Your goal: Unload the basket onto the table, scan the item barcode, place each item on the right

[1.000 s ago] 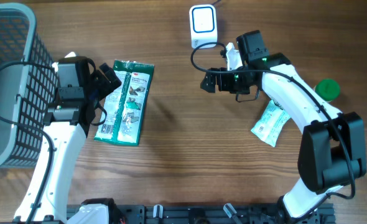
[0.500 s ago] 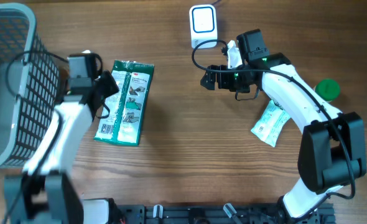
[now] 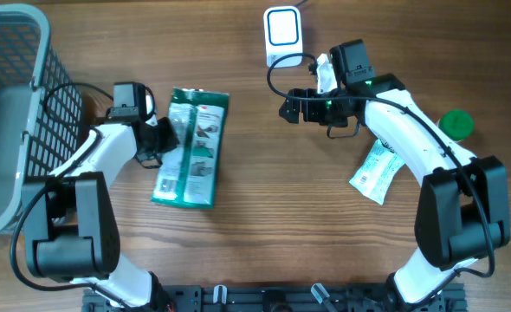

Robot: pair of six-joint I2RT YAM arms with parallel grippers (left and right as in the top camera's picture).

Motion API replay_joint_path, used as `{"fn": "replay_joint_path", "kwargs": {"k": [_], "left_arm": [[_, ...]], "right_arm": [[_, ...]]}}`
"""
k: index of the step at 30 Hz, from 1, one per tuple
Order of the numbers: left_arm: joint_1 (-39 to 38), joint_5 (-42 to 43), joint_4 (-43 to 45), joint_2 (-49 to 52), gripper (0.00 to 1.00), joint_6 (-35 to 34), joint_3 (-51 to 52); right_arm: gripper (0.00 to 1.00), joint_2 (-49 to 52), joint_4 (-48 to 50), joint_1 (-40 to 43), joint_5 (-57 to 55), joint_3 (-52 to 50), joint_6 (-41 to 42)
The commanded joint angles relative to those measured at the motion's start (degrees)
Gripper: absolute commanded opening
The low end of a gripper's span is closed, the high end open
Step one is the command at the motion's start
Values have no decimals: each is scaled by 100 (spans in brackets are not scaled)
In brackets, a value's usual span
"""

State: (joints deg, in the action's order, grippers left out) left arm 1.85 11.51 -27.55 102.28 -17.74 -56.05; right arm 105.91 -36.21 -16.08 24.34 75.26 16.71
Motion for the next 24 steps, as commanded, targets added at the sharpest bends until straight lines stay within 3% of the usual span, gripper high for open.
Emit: {"fn": "replay_joint_path", "kwargs": {"k": [1,8,10,11,12,14,15,19,24], "left_arm": [[-442,1174,-79,59,24,-542,63],[-1403,1368,76,9,24,-841,-306],[-1397,765,-409,-52,25,-841,-636],[-1377,345,-610,-70,27,-841,-732],[-1357,-22,-741,-70,27,-839,-748],[-1357,-566,-964,-57,27,-841,-745],[-1357,-817,-1082,-57,27,-841,-745],[-1357,-1224,-1276,-2,20,-844,-643],[-1364,-1130,-1261,208,22,-846,-229]], "right_arm": [[100,-37,-162,-13,-55,35,39],[99,-37,-55,-13,-26,37,68],[87,-37,-442,-15,197,35,490],[75,-37,-629,-42,455,31,422],[54,-37,-737,-114,472,-9,433],[25,-37,-629,-313,468,-157,457],[20,-37,-442,-461,459,-310,671],[19,-35,433,-1115,-59,-951,1646],[33,-35,866,-1663,-380,-1292,1967]]}}
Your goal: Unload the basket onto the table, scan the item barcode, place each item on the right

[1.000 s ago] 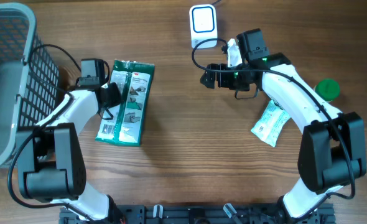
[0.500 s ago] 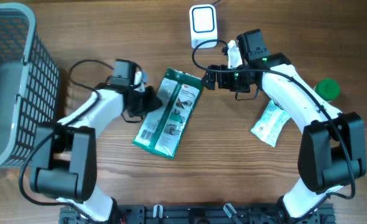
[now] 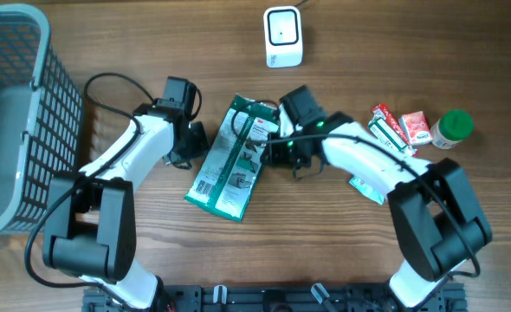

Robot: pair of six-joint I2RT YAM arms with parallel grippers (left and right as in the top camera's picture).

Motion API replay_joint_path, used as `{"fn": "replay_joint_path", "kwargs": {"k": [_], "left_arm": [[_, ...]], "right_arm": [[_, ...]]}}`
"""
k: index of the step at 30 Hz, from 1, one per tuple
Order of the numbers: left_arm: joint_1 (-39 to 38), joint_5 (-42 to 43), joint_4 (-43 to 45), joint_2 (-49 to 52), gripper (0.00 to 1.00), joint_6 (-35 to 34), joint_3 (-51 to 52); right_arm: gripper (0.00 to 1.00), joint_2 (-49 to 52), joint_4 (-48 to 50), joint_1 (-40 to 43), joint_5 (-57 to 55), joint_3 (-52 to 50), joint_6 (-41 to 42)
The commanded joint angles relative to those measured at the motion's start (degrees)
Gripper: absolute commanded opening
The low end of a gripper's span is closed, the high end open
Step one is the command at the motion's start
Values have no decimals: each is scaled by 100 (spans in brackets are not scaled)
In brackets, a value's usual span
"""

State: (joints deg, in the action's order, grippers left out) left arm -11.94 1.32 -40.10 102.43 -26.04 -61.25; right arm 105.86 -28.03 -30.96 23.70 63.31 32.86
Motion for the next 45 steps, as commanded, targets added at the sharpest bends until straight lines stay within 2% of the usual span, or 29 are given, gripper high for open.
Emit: {"fn": "replay_joint_path", "kwargs": {"k": [1,3,7,9,16,19,23,26,31,40,45], "left_arm": [[15,4,-4,221,22,-15,348],[15,474,-31,232,22,-11,470],[-61,1620,-417,232,22,-11,490],[-149,1895,-608,232,22,13,490],[-195,1384,-732,225,24,162,455],[-48,1471,-1152,127,22,181,50],[-26,1720,-1193,-129,23,184,-232],[-103,1987,-1198,-90,22,533,-229],[-361,1985,-734,17,21,586,9],[-372,1858,-175,522,20,455,328],[-372,1856,-74,684,19,457,404]], "right_arm": [[34,-31,48,-216,-345,-96,350],[38,-31,39,-286,-470,-96,321],[52,-31,-83,-295,-535,-98,306],[55,-31,-168,-295,-713,-98,302],[63,-31,-210,-289,-933,-98,205],[65,-31,-219,-289,-933,-98,205],[68,-31,-317,-289,-916,-98,199],[68,-31,-398,-289,-822,-98,177],[68,-31,-413,-289,-754,-98,157],[68,118,-415,-289,-385,-98,31],[68,470,-245,-289,315,-98,68]]}}
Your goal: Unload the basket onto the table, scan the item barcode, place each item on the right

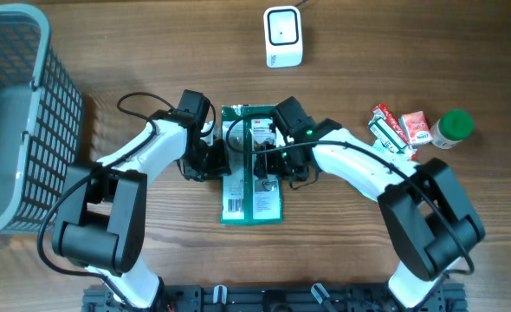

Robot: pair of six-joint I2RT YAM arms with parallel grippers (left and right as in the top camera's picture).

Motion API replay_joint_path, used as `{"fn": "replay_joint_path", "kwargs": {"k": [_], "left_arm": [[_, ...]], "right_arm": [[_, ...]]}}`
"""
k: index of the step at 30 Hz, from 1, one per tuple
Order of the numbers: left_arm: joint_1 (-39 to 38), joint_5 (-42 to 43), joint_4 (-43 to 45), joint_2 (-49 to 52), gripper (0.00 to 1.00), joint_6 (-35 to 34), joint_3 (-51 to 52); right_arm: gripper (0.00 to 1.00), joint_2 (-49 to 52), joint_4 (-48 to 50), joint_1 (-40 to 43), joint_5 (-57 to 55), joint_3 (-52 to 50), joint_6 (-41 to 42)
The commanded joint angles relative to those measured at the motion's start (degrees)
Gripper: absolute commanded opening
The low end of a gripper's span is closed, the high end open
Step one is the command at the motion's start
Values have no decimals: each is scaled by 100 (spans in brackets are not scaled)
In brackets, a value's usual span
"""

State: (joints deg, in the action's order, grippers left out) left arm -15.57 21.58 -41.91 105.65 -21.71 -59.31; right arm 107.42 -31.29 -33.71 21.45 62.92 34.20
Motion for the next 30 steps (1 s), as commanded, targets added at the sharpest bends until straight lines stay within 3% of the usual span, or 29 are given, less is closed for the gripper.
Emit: {"fn": "replay_joint_path", "kwargs": {"k": [1,4,9,15,16,17,19,23,25,26,27,30], "left_arm": [[-9,-170,105,363,19,22,210],[-7,-170,103,363,19,24,210],[-9,-195,105,363,19,26,210],[-9,-323,103,363,18,24,210],[-9,-321,103,363,18,24,210],[-9,-323,103,363,18,24,210],[-9,-323,111,363,18,24,210],[-7,-321,151,363,18,26,210],[22,-323,122,321,12,28,181],[52,-328,122,251,11,28,155],[122,-363,125,76,12,26,90],[350,-684,125,-435,13,26,-76]], "right_arm": [[67,393,103,-13,614,-59,-11],[58,649,302,-13,1082,-59,37],[55,730,911,-13,1873,-59,-72],[48,734,1281,-13,1939,-63,-76],[43,734,1294,-13,1941,-63,-90],[33,734,1357,-13,2026,-63,-219],[29,734,1499,-13,2385,-63,-457],[27,734,1543,-13,2492,-63,-772],[27,734,1517,-13,2494,-63,-1351],[24,734,1484,-13,2492,-63,-1589],[6,734,1456,-7,2494,-63,-1751],[4,734,1456,9,2496,-63,-1749]]}}
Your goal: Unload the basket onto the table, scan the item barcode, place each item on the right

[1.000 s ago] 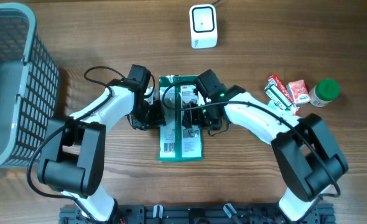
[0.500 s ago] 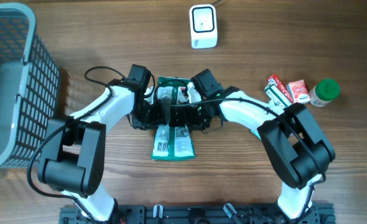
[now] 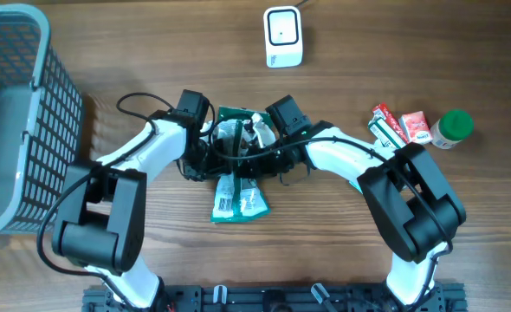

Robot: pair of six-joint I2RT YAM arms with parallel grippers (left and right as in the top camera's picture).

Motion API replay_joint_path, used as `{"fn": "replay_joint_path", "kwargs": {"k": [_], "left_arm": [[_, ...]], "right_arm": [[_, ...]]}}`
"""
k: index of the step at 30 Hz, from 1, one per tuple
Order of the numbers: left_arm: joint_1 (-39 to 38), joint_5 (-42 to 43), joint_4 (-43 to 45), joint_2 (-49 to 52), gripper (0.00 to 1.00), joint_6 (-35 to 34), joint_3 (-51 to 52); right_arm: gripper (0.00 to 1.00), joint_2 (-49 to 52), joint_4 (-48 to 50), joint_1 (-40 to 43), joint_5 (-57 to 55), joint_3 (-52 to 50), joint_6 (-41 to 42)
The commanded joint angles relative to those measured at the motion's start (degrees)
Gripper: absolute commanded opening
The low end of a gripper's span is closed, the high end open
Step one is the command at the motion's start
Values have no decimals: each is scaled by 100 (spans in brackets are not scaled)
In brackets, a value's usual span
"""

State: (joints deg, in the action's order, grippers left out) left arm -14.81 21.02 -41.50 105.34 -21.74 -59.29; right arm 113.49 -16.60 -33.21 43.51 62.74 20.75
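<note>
The green packet (image 3: 241, 196) hangs bent between my two arms at the table's middle, its upper part bunched up and a white barcode label (image 3: 224, 204) showing at its lower left. My left gripper (image 3: 215, 157) grips its left edge and my right gripper (image 3: 258, 156) its right edge, both shut on it. The white scanner (image 3: 283, 36) stands at the far edge, a good way beyond the packet.
A grey mesh basket (image 3: 22, 104) fills the left side. At the right lie a red-and-white carton (image 3: 384, 126), a small red-and-white box (image 3: 417, 126) and a green-capped jar (image 3: 455, 126). Black cables loop around both wrists.
The packet lay flat and straight between the grippers; now it is narrower, bent and tilted, its top bunched. Both grippers sit closer together on it. The arms have barely shifted.
First my left gripper held the packet at the left of the table while the right arm was up by the scanner. Then the packet was angled at mid-table with the right gripper at its edge. Later it lay straight between both grippers, and now it is bent between them.
</note>
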Motion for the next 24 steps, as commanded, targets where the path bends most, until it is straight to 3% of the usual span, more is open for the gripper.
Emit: {"fn": "replay_joint_path", "kwargs": {"k": [1,5,8,12,15,16,17,24], "left_arm": [[367,-870,83,-592,13,28,-114],[752,-2138,219,-1110,17,31,-118],[1014,-2260,474,-1145,25,101,-116],[1228,-2262,831,-1143,63,354,-116],[1357,-2264,1134,-1143,73,356,-116],[1397,-2264,1187,-1143,93,354,-116],[1434,-2262,1222,-1143,100,352,-116],[1451,-2260,1220,-1143,100,332,-116]], "right_arm": [[4,127,-13,-35,289,-46,-407],[4,127,-2,9,289,-44,-426],[4,4,-111,114,264,96,-809],[4,-778,-1084,229,-459,697,-1657],[4,-1432,-1945,225,-1366,1346,-2715],[4,-1574,-2170,225,-1620,1532,-3027],[4,-1711,-2326,225,-1808,1700,-3318],[4,-2275,-2448,225,-3270,3012,-5687]]}}
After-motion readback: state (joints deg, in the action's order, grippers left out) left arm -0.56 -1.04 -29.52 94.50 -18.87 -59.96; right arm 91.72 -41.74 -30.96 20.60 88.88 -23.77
